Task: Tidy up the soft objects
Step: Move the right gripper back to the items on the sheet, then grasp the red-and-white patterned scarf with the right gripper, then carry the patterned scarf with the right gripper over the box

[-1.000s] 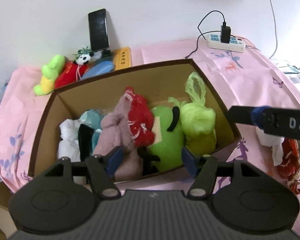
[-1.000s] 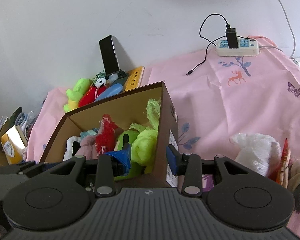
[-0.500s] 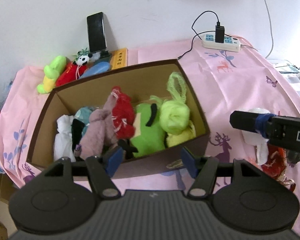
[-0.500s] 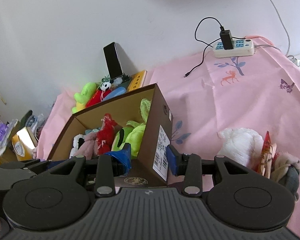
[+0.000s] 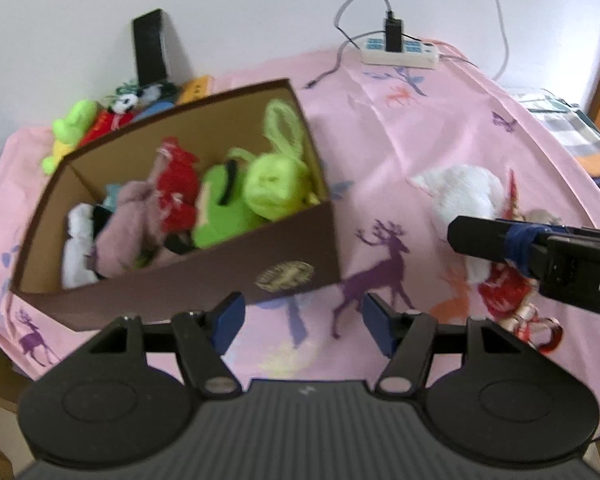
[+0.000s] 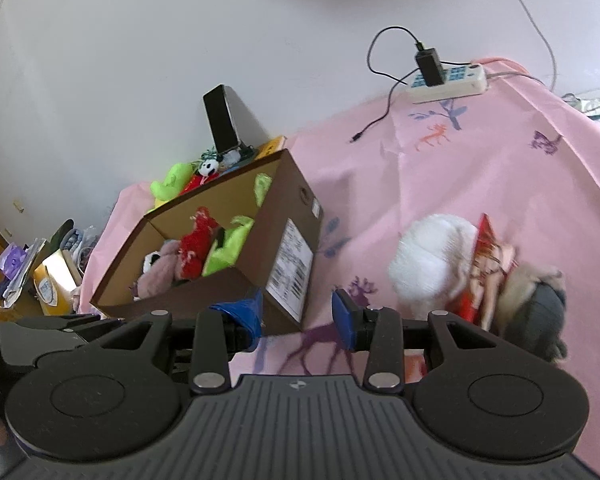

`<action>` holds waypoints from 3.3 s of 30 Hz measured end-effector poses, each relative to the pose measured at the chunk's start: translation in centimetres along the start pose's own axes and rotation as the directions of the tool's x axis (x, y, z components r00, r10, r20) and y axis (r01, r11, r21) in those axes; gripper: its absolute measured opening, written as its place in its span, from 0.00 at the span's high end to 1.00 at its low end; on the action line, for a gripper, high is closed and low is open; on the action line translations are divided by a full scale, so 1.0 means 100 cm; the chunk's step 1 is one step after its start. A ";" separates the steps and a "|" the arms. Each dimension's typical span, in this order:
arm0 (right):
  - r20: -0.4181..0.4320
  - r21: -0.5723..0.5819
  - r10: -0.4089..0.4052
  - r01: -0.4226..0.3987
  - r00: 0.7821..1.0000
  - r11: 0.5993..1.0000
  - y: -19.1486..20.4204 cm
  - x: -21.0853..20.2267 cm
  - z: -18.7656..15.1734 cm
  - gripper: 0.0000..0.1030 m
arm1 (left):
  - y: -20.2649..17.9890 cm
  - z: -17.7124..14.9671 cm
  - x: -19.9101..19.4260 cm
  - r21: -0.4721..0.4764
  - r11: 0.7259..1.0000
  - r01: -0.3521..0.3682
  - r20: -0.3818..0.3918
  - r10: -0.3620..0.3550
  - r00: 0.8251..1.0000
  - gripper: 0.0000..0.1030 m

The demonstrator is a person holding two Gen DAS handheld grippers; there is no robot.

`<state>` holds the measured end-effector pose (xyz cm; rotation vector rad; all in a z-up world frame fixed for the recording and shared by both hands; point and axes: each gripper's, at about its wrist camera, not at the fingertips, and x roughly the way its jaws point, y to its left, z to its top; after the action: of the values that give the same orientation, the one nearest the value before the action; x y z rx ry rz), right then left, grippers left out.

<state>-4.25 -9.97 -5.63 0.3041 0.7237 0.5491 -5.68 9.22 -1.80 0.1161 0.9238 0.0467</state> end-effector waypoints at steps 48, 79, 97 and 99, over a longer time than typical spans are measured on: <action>-0.206 0.292 0.080 -0.017 0.975 0.956 -0.098 -0.003 -0.029 0.94 | -0.106 -0.032 0.044 0.250 0.871 0.423 -0.008 -0.435 0.900 0.91; -0.058 0.044 0.338 -0.336 0.939 0.941 0.072 0.037 0.055 0.96 | 0.067 0.000 -0.062 0.126 0.954 0.271 0.383 -0.299 0.874 0.92; -0.020 -0.116 0.243 -0.244 0.970 0.963 0.117 0.109 0.064 0.96 | 0.145 0.037 -0.013 0.016 0.953 0.304 0.375 -0.287 0.881 0.92; -0.029 -0.124 0.211 -0.213 0.977 0.969 0.114 0.119 0.061 0.96 | 0.146 0.040 0.002 0.007 0.949 0.317 0.345 -0.300 0.889 0.92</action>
<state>3.18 5.65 -2.61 0.2609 0.6726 0.7984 -2.26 23.44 2.17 -0.0698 0.5815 -0.2411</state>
